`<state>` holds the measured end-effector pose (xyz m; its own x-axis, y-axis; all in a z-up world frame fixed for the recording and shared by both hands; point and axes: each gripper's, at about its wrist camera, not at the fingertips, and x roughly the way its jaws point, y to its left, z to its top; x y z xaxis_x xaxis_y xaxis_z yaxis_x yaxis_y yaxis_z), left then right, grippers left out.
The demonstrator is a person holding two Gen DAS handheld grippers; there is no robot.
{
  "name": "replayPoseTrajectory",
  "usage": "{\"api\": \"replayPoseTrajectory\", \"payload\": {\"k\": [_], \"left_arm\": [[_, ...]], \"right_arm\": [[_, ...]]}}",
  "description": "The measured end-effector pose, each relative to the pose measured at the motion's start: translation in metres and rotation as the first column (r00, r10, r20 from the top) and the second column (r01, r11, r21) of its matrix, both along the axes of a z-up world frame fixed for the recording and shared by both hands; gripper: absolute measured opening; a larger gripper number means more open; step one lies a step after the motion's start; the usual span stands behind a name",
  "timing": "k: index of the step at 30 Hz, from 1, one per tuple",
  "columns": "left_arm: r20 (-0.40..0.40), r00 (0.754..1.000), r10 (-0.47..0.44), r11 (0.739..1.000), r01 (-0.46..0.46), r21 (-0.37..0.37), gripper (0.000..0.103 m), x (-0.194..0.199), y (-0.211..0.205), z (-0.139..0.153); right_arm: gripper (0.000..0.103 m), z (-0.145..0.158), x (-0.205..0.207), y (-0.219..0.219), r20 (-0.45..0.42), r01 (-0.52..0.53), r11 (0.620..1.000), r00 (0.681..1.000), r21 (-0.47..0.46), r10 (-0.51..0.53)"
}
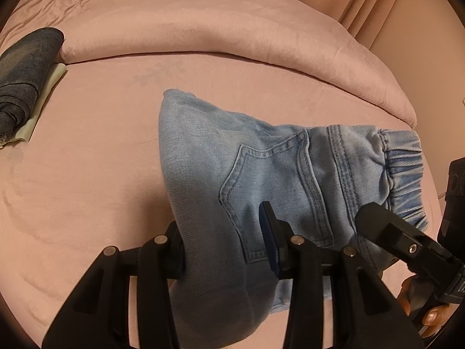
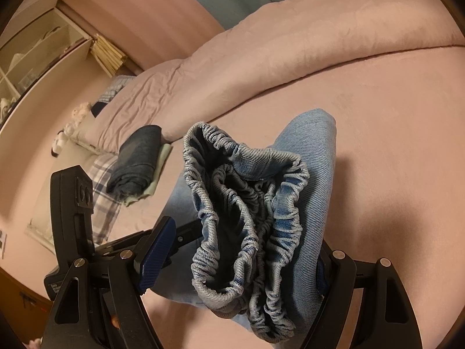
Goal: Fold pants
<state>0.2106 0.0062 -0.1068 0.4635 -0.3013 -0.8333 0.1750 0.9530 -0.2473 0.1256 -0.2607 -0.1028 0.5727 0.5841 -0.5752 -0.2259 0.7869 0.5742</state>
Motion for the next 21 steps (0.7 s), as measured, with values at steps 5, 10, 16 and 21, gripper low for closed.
{"api": "replayPoseTrajectory", "payload": {"k": [5, 10, 16, 21], "left_arm": [[-0.004, 1.0, -0.005, 1.0, 0.005, 0.017, 0.041, 0.002, -0.002, -0.004], [-0.005, 1.0, -0.005, 1.0, 0.005, 0.024, 0.041, 0.004, -0.001, -0.005], [-0.008, 1.0, -0.005, 0.999, 0.005, 0.051, 0.041, 0.007, -0.001, -0.011], [-0.015, 1.0, -0.003, 0.997, 0.004, 0.081, 0.041, 0.007, 0.002, -0.016]], "right_arm": [[0.082, 0.0, 0.004, 0.012, -0.004, 0.005, 0.999, 1.0, -0.033, -0.005], [0.082, -0.001, 0.008, 0.017, -0.011, 0.008, 0.999, 1.0, -0.053, -0.009], [0.082, -0.005, 0.012, 0.025, -0.017, 0.021, 0.995, 1.0, -0.102, -0.022], [0.082, -0.01, 0.017, 0.029, -0.025, 0.041, 0.988, 0.999, -0.15, -0.045]]}}
